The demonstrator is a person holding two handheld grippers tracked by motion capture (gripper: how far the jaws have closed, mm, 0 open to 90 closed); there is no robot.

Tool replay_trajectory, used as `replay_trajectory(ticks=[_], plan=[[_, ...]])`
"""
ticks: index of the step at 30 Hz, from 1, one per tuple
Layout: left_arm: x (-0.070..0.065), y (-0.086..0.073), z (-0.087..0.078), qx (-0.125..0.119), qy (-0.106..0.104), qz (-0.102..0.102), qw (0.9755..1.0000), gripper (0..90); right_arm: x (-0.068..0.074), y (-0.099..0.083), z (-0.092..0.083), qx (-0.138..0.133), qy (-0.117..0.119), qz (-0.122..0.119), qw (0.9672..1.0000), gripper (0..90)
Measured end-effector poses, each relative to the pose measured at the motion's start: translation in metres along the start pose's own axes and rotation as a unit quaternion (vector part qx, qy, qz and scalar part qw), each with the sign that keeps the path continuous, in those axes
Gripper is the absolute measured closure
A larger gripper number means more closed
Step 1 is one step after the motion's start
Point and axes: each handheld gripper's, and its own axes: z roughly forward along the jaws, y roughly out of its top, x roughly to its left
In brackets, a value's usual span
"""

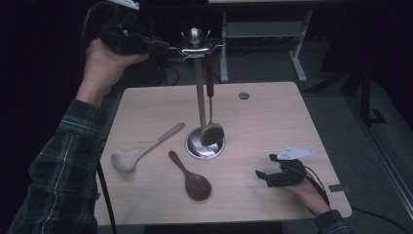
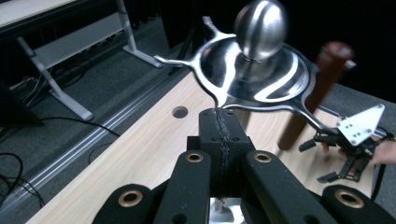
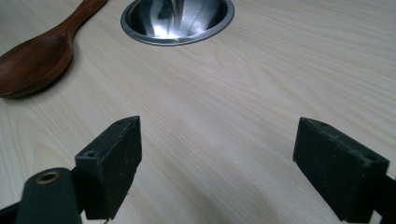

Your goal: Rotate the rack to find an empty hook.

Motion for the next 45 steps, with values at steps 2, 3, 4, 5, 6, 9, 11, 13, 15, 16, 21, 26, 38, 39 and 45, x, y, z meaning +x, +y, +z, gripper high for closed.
replay_trajectory(ticks=[2,3,4,5,6,9,11,13,15,16,21,26,38,39,45], plan=[[0.003,0.001,0.003,-0.002,0.002,-0.005,1.0,89.9,0.0,0.0,0.0,0.001,0.0,0.001,1.0,15.0],[0.005,0.002,0.004,-0.004,0.004,-0.008,1.0,89.9,0.0,0.0,0.0,0.001,0.0,0.001,1.0,15.0],[0.006,0.002,0.005,-0.004,0.006,-0.008,0.9999,89.9,0.0,0.0,0.0,0.001,0.0,0.001,1.0,15.0],[0.007,0.003,0.006,-0.004,0.004,-0.009,0.9999,89.9,0.0,0.0,0.0,0.001,0.0,0.002,1.0,15.0],[0.007,0.003,0.006,-0.005,0.002,-0.012,0.9999,89.9,0.0,0.0,0.0,0.001,0.001,0.002,1.0,15.0],[0.003,0.003,0.002,-0.004,-0.001,-0.013,0.9999,89.9,0.0,0.0,0.001,0.001,0.001,0.0,1.0,15.0],[-0.001,0.003,-0.003,-0.003,-0.007,-0.015,0.9999,89.9,0.0,0.0,0.001,0.001,0.001,0.0,1.0,15.0],[-0.005,0.003,-0.01,-0.003,-0.017,-0.013,0.9998,89.9,0.0,-0.001,0.001,0.001,0.001,0.0,1.0,15.0],[-0.012,0.003,-0.015,0.0,-0.026,-0.008,0.9996,89.9,0.0,0.0,0.002,0.002,0.001,0.0,1.0,15.0],[-0.016,0.003,-0.018,0.0,-0.03,-0.005,0.9995,89.9,0.0,0.0,0.002,0.002,0.001,-0.001,1.0,15.0],[-0.036,0.003,-0.024,0.002,-0.051,0.009,0.9987,89.9,0.001,0.0,0.003,0.002,0.001,-0.001,1.0,15.0],[-0.049,0.004,-0.017,0.016,-0.062,0.022,0.9977,89.9,0.001,0.0,0.003,0.004,0.002,-0.002,1.0,15.0],[-0.047,0.002,-0.003,0.024,-0.052,0.02,0.9982,89.9,0.001,0.0,0.003,0.003,0.002,0.0,1.0,15.0],[-0.047,0.001,-0.004,0.025,-0.051,0.022,0.9981,89.9,0.001,0.0,0.003,0.003,0.002,-0.001,1.0,15.0],[-0.043,0.0,-0.009,0.02,-0.04,0.018,0.9989,90.0,0.002,0.0,0.004,0.004,0.002,-0.002,1.0,15.0]])
